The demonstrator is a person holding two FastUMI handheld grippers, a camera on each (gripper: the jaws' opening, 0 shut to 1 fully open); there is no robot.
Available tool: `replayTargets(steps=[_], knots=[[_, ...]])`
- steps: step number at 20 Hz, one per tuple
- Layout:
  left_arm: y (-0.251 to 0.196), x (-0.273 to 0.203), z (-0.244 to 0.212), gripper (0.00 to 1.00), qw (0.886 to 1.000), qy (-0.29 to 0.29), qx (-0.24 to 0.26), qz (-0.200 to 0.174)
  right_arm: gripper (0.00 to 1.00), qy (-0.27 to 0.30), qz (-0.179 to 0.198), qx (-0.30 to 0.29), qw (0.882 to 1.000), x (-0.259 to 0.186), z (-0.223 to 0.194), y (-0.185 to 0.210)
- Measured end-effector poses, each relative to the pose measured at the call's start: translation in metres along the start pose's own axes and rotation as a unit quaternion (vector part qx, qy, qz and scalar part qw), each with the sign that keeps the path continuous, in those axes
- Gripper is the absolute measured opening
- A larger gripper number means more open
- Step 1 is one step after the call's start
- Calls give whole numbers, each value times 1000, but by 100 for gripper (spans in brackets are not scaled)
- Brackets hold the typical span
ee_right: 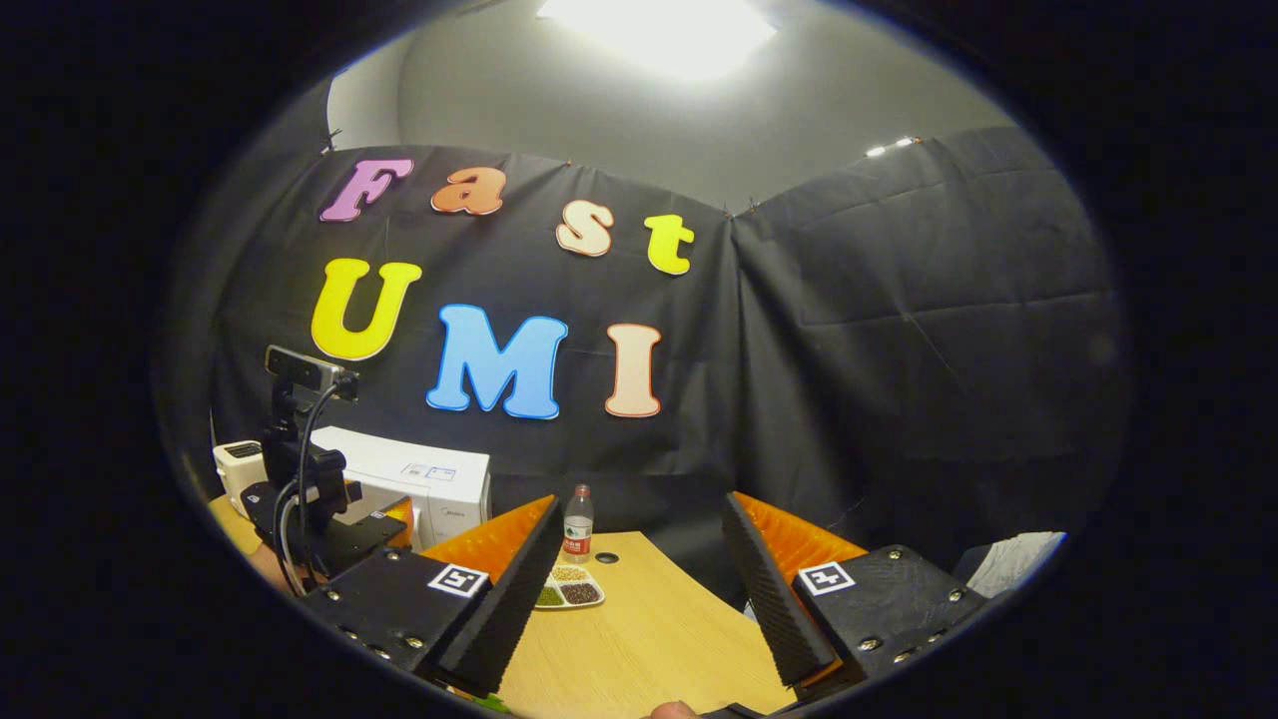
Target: Open the microwave oven with the left hand, put the food in, and close the microwave oven.
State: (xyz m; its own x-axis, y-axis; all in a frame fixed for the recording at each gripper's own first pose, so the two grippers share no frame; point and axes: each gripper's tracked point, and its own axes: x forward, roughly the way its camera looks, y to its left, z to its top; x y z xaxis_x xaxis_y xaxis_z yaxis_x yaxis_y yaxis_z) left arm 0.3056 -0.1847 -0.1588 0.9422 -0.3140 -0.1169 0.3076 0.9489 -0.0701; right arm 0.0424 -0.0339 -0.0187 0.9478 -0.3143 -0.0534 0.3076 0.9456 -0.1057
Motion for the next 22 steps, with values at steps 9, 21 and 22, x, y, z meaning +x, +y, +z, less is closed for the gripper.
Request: replayTargets(steps=[9, 21, 22], knots=[[-7, 53, -74, 83, 998, 65, 9, -10, 97, 35, -45, -25, 998, -7, -15, -13], [-18, 59, -94, 27, 995, 99, 18, -13, 97, 44, -43, -49, 997, -14, -17, -22], [-18, 61, -96, 25, 995, 99, 21, -10, 97, 42, -39, -48, 997, -15, -16, -23]])
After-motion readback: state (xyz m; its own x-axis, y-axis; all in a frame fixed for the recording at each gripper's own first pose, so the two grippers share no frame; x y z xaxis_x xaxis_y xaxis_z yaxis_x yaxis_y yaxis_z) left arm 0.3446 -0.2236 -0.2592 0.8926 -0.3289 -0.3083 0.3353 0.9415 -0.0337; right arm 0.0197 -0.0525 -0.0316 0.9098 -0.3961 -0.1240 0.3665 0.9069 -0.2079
